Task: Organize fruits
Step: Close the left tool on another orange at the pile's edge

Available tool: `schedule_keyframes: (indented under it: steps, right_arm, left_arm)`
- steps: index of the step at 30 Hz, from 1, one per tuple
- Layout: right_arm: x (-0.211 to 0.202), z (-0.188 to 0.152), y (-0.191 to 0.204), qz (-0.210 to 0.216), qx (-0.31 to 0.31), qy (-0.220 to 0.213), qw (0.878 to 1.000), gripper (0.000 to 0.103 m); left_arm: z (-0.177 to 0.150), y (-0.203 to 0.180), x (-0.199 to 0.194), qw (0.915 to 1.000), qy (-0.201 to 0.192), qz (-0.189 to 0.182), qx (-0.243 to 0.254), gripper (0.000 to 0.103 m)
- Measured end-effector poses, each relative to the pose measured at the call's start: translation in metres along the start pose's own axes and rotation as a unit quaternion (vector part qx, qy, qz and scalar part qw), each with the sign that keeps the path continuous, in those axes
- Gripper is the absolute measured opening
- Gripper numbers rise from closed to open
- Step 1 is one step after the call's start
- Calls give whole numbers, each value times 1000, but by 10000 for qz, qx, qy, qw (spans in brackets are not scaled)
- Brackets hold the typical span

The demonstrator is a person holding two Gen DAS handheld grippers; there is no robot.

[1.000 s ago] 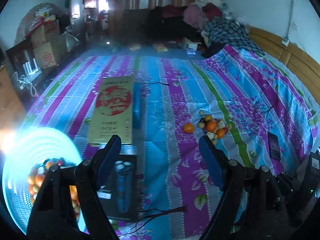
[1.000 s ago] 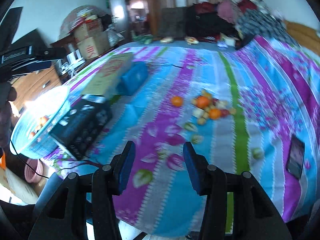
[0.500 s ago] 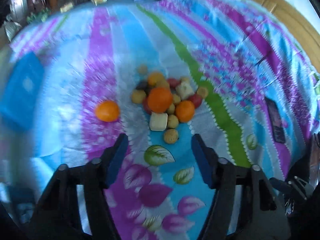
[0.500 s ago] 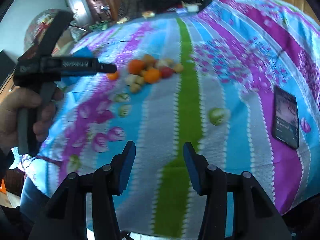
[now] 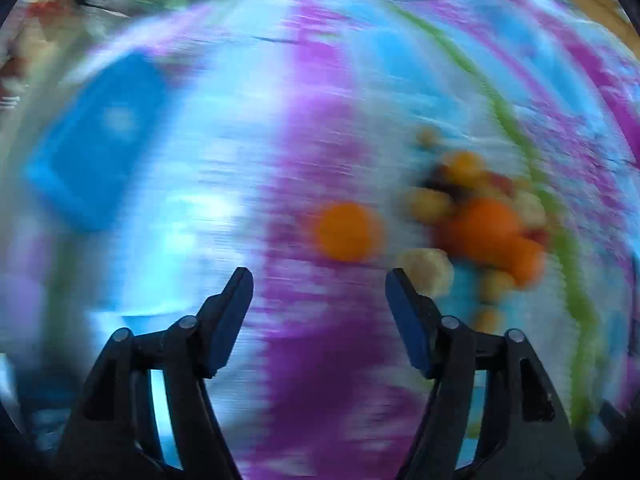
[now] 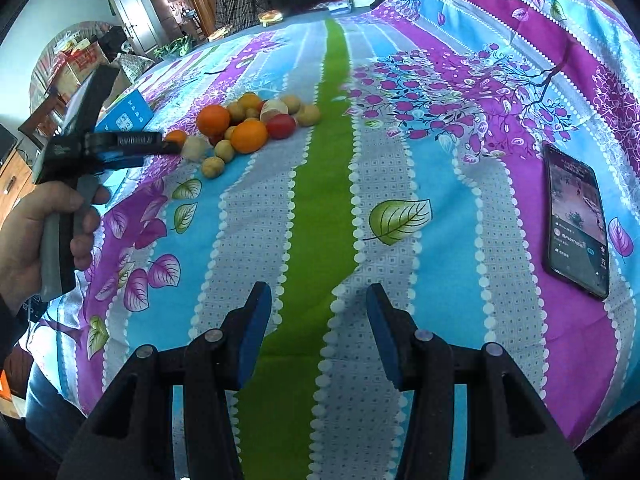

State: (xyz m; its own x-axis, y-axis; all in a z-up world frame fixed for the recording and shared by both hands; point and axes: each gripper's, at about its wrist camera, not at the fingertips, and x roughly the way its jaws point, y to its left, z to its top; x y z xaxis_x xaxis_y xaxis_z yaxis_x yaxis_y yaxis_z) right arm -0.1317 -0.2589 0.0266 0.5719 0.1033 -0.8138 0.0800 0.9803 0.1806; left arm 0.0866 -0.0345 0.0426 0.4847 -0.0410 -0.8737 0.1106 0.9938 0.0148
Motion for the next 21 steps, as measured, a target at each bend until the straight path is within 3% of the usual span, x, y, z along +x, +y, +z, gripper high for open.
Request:
schedule_keyframes:
  steps: [2, 5, 8, 11, 21]
  right_arm:
    - [-4, 0, 2, 54, 13, -80, 10000, 53]
    - [-8, 1, 7, 99, -88, -193, 9997, 53]
    - [-7, 1, 10, 124, -157, -186, 9996, 53]
    - [-6, 1, 8, 117, -106, -181, 9997, 53]
    - [5, -5, 3, 112, -61, -28, 9999, 53]
  left_arm:
    - [-4, 12, -17, 9983, -236, -485, -228, 69]
    - [-15, -3, -37, 9944, -534, -863, 280, 69]
    - [-24, -10, -34, 9922, -401, -1088, 451, 68]
    - [-29, -19, -23, 9917, -218, -1139, 549, 58]
    - [-31, -22, -19, 9840, -62, -1758, 280, 58]
